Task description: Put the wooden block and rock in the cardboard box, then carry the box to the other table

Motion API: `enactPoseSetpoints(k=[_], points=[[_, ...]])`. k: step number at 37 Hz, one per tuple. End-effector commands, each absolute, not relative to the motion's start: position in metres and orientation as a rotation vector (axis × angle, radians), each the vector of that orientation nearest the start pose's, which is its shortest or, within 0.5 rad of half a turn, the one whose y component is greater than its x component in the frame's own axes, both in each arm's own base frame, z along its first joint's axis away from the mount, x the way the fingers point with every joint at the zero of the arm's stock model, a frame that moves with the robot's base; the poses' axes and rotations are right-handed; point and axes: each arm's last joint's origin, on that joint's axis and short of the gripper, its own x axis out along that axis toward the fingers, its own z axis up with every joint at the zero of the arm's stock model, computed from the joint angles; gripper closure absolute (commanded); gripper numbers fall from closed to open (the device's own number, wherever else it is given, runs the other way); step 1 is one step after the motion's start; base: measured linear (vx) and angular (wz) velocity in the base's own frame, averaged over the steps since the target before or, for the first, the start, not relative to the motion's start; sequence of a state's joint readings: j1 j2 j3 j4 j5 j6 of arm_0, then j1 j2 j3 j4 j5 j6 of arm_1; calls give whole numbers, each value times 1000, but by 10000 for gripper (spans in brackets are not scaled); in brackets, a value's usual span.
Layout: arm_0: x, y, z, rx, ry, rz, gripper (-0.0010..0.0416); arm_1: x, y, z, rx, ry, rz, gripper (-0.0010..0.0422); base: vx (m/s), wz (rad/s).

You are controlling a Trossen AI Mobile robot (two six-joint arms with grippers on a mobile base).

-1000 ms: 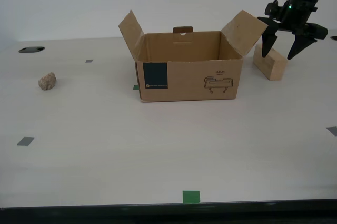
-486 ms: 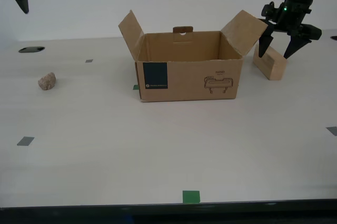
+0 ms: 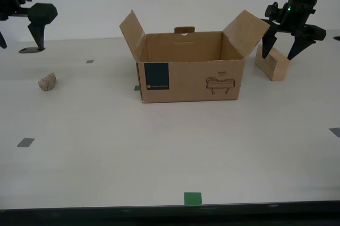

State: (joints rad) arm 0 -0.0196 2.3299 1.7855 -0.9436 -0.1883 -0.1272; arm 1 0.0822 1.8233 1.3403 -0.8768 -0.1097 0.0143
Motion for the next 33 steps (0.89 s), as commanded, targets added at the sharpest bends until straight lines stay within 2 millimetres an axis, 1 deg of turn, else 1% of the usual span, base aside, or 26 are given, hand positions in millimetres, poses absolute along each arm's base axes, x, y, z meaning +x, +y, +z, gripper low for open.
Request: enactPoseSetpoints(k=[1, 9, 15, 26, 33], points=[[450, -3, 124, 52, 1469, 234, 19, 359, 40, 191, 36, 1381, 155, 25, 0, 0], [450, -3, 124, 53, 1471, 234, 19, 380, 43, 169, 32, 1420, 146, 25, 0, 0], [450, -3, 124, 54, 1473, 233, 19, 391, 43, 148, 7, 1457, 119, 25, 0, 0], [450, -3, 124, 54, 1473, 233, 19, 398, 43, 119, -1, 1500, 113, 25, 0, 0], [450, -3, 124, 54, 1473, 233, 19, 402, 43, 107, -4, 1503, 111, 25, 0, 0]])
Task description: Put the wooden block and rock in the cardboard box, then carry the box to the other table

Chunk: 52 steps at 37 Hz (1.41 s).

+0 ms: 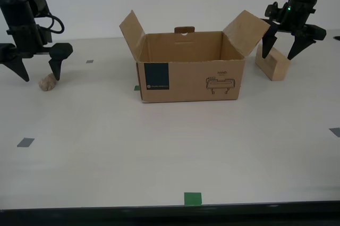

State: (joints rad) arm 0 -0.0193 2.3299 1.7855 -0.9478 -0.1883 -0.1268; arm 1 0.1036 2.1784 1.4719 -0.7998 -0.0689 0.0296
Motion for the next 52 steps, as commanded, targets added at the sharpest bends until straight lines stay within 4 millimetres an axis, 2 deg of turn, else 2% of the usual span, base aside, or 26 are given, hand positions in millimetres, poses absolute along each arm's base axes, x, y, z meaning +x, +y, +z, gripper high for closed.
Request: enactPoseSetpoints(k=[1, 17, 22, 28, 42, 52], points=[[450, -3, 124, 54, 1473, 233, 19, 402, 43, 107, -6, 1500, 109, 25, 0, 0], [450, -3, 124, 54, 1472, 233, 19, 407, 42, 105, -5, 1447, 112, 25, 0, 0], [450, -3, 124, 55, 1473, 232, 20, 407, 38, 94, -8, 1475, 113, 25, 0, 0], [450, -3, 124, 55, 1475, 233, 20, 407, 35, 91, -1, 1460, 105, 25, 0, 0], [450, -3, 124, 55, 1474, 233, 49, 408, 35, 91, 0, 1450, 105, 25, 0, 0], [451, -3, 121, 53, 1464, 233, 30, 408, 34, 91, 4, 1454, 102, 25, 0, 0]])
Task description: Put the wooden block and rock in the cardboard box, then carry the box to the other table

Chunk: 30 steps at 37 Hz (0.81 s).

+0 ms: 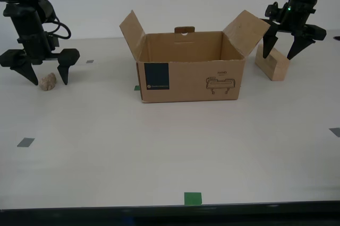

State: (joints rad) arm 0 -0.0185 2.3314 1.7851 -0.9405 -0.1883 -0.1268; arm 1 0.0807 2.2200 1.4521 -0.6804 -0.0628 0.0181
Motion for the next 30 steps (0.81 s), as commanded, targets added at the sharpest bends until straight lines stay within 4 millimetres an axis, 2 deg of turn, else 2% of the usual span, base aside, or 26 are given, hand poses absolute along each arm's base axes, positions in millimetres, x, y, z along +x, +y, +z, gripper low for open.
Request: enactPoseSetpoints(k=[1, 10, 24, 30], points=[[451, -3, 121, 53, 1464, 233, 29, 407, 34, 91, 3, 1455, 102, 25, 0, 0], [455, -3, 119, 45, 1416, 232, 47, 408, 34, 91, 4, 1455, 102, 25, 0, 0], [443, -2, 99, 44, 1461, 239, 34, 407, 34, 91, 1, 1465, 103, 25, 0, 0], [440, -1, 93, 44, 1466, 240, 48, 406, 34, 91, 1, 1466, 103, 25, 0, 0]])
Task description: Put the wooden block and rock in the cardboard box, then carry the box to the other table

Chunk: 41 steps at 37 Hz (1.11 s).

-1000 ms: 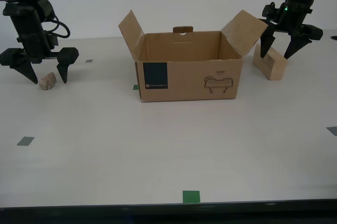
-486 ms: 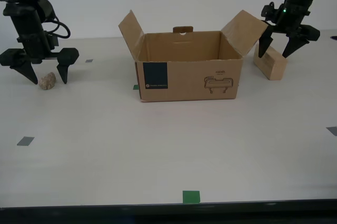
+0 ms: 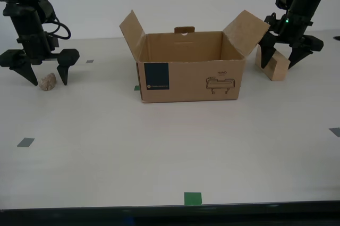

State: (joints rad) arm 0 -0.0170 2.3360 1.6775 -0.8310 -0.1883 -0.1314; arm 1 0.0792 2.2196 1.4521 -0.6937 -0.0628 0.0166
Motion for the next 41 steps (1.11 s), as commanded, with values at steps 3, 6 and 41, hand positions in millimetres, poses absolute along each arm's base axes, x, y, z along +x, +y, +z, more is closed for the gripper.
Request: enactPoseSetpoints(k=[3, 6, 41], points=[[440, -1, 91, 44, 1464, 240, 57, 406, 34, 91, 1, 1466, 103, 25, 0, 0], [439, -1, 90, 44, 1465, 240, 66, 406, 34, 91, 1, 1467, 103, 25, 0, 0], [441, 0, 90, 42, 1443, 239, 314, 406, 34, 91, -18, 1468, 120, 148, 0, 0]])
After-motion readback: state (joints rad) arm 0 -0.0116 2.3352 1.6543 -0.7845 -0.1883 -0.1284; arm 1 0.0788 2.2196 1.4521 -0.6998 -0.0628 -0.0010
